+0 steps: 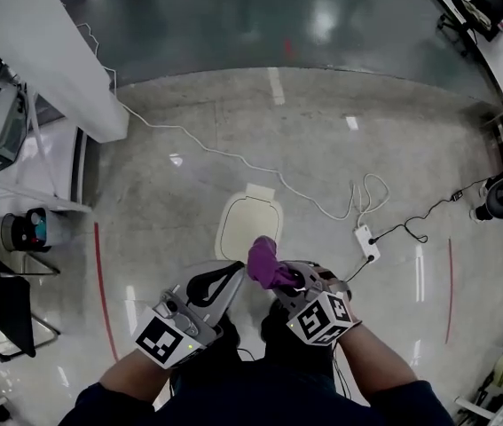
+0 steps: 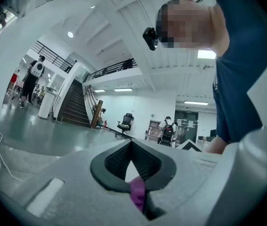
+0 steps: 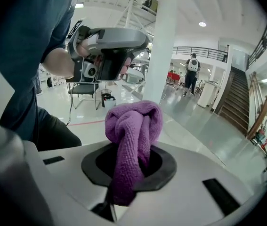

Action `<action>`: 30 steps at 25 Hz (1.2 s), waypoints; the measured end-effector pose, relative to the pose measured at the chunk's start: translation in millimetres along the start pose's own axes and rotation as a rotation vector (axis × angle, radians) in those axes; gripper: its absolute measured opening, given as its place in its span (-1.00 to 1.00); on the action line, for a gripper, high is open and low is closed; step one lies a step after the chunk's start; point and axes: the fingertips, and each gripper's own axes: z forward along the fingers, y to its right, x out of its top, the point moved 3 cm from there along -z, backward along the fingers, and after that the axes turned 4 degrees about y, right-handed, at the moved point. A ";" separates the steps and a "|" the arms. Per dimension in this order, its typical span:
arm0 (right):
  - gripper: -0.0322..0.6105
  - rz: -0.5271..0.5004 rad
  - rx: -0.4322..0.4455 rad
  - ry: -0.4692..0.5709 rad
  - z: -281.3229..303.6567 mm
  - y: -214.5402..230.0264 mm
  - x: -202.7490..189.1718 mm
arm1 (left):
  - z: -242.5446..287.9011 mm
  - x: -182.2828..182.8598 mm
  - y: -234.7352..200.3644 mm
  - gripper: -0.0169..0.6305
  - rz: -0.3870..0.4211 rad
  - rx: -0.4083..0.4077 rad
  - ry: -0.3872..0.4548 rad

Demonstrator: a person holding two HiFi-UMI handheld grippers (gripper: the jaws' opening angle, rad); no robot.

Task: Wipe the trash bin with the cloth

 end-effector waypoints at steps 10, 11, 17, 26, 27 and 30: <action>-0.69 0.050 -0.007 0.062 -110.9 -4.3 151.7 | -35.5 182.5 75.7 -0.95 0.032 0.024 0.035; -0.69 0.051 -0.011 0.075 -120.4 -4.7 162.9 | -39.6 194.4 83.0 -0.95 0.037 0.031 0.036; -0.69 0.119 -0.021 0.163 -175.4 -2.9 214.5 | -53.6 254.4 128.1 -0.95 0.035 0.086 0.072; -0.69 0.166 0.001 0.226 -218.9 -14.2 234.5 | -65.8 265.0 167.8 -0.95 0.036 0.095 0.078; -0.69 0.179 -0.004 0.231 -220.7 -13.9 233.4 | -64.6 263.6 170.0 -0.95 0.032 0.090 0.077; -0.69 0.233 0.004 0.255 -224.8 -15.0 234.6 | -60.2 263.1 178.3 -0.95 -0.003 0.073 0.080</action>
